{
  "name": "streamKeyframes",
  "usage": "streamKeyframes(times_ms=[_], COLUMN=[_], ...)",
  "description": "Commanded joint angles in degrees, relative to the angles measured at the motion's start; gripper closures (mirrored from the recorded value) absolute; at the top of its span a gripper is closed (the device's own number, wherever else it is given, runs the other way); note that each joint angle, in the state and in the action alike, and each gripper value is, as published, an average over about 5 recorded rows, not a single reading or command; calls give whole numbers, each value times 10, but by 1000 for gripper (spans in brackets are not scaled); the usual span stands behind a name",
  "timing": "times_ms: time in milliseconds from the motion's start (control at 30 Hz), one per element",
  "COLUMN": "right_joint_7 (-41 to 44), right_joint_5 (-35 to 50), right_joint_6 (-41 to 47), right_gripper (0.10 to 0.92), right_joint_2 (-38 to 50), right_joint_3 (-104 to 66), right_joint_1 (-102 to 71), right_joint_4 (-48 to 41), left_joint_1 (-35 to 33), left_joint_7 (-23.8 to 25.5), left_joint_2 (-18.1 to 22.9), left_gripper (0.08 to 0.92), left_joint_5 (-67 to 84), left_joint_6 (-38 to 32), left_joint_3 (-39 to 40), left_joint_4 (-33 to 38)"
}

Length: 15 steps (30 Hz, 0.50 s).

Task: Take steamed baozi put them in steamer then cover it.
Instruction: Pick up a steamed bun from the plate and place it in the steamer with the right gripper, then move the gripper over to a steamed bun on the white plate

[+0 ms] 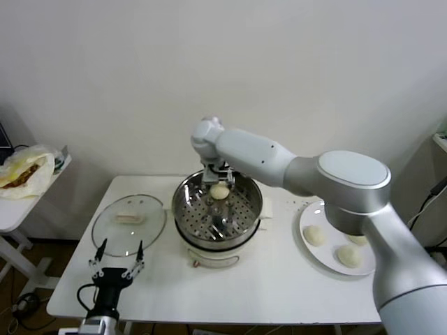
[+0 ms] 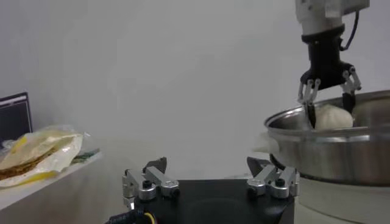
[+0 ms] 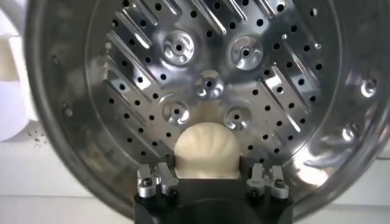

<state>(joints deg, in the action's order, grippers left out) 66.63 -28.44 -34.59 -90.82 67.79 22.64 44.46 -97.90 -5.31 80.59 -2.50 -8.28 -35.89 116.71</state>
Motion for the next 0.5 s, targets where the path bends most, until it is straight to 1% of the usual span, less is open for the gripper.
streamKeyframes(times_ms=[33,100,300,400,500], right_joint_7=[-5,-4,4,11,21], right_joint_5=[-31,-26,-10,24,79], right_joint_6=[-3,0,-1,5,21], right_gripper=[259,221,203,202,203], right_joint_2=[-10,-5,37,77,127], right_joint_3=[-13,-18,-28,-26,-17], right_joint_1=[-24,-21,7,36,79], right_joint_4=[-8,-4,53,97,152], left_joint_1=[-3,-4,-11,-14,-15], left_joint_7=[1,0,-2,-2,-2], left_joint_2=[1,1,1,0,-1], left_gripper=[177,177,177,177,177], left_joint_5=[-3,-3,-3,-3,-5], left_joint_6=[0,0,4,5,4], left_joint_3=[-1,-2,-3,-3,-2], left_joint_4=[0,0,8,10,9])
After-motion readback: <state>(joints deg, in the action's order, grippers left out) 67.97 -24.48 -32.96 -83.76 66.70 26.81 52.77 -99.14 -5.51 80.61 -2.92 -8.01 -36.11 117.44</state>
